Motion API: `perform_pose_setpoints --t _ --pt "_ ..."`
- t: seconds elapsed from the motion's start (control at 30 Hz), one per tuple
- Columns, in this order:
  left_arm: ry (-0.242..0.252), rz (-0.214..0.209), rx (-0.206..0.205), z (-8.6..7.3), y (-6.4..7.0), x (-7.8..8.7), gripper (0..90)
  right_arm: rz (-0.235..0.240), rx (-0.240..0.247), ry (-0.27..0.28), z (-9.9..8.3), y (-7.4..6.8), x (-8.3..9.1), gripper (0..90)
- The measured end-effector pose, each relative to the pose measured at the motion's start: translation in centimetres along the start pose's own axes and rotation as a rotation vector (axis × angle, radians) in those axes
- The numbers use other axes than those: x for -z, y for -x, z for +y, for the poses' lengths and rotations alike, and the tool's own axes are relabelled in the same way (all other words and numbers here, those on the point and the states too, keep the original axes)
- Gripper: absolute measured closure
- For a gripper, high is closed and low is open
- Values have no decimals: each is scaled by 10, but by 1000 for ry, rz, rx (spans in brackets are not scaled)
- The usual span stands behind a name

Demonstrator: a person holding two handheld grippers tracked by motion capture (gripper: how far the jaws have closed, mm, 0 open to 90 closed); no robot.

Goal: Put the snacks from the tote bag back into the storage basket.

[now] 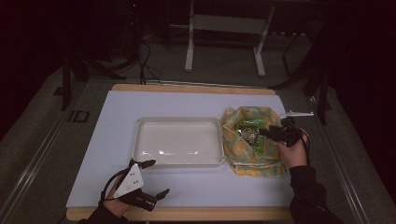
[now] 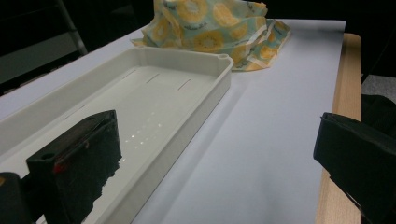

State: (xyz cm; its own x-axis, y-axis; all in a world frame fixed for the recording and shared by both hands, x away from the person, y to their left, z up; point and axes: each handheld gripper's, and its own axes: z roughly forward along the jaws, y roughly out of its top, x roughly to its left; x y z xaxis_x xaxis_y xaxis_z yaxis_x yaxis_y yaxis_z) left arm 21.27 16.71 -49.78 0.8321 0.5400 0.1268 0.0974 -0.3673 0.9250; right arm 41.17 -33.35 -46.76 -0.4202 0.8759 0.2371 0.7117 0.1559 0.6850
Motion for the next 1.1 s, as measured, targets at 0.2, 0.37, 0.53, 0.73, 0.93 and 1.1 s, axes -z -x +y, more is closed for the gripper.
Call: perform_pose_setpoints --t 0.2,0.37,0.53,0.73,0.93,1.1 --pt "-2 0 -2 0 0 0 13 -3 -45 -45 1 0 -10 532" --pt "-2 -1 -4 0 1 0 13 -10 -82 -50 2 1 -16 539" --pt "1 -2 -7 0 1 0 13 -19 -129 -72 3 6 -24 548" --pt "-1 -5 -10 0 1 0 12 -30 -163 -94 2 11 -31 558" --pt "-2 -3 -6 0 1 -1 13 -13 -204 -115 1 14 -36 620" --pt "-2 -3 -8 0 1 -1 13 -12 -224 -146 -1 15 -42 654"
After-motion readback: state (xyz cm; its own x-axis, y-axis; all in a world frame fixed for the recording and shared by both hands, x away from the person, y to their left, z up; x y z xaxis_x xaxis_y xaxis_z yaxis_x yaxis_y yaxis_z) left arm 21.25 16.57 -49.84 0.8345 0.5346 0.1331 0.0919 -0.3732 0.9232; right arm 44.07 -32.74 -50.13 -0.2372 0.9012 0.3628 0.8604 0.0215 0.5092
